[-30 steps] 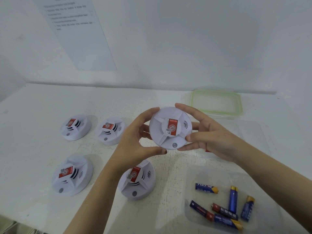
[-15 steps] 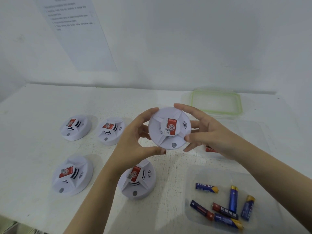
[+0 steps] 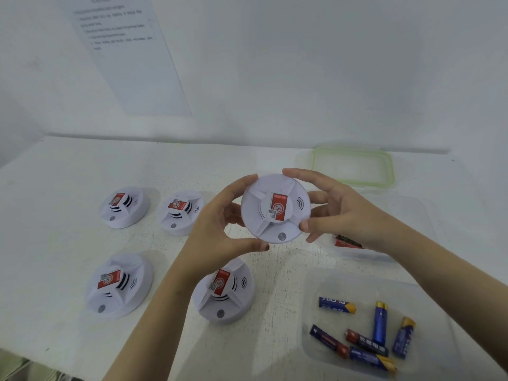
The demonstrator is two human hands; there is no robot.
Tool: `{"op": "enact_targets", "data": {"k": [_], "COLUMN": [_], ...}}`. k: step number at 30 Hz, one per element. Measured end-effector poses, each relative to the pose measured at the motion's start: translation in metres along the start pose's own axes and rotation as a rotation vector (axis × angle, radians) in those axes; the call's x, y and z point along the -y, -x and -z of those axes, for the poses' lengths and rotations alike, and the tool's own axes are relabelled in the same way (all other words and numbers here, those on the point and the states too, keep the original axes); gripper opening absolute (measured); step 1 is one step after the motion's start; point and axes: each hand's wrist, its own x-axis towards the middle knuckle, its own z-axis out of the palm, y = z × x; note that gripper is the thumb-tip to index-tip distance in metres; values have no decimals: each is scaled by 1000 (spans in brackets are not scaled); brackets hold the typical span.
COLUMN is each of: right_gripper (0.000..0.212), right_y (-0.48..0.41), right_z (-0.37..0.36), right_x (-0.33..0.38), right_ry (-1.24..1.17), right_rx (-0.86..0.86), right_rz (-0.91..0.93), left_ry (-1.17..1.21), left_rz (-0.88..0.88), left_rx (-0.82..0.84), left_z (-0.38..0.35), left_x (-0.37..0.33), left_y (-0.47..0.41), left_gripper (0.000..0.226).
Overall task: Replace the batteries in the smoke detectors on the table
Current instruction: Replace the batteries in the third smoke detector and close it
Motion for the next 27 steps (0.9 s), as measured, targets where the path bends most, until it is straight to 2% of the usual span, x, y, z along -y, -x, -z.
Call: {"op": "enact_targets", "data": {"k": [8,14,27], "right_gripper": [79,99,92], "right_y": [1,4,0], "right_z": [1,-5,-2], "right_x": [3,9,3], "right_ry": [87,357,559], "right_rx": [7,-39,-83], "right_rz": [23,63,137], "left_ry": [-3,34,-3], "left_rz": [-6,-21,-18], "left_rx": [7,-8,7], "left_z": [1,2,4], "left_x": [-1,-4,-3], "left_y": [0,0,-1], "left_gripper": [95,94,94]}}
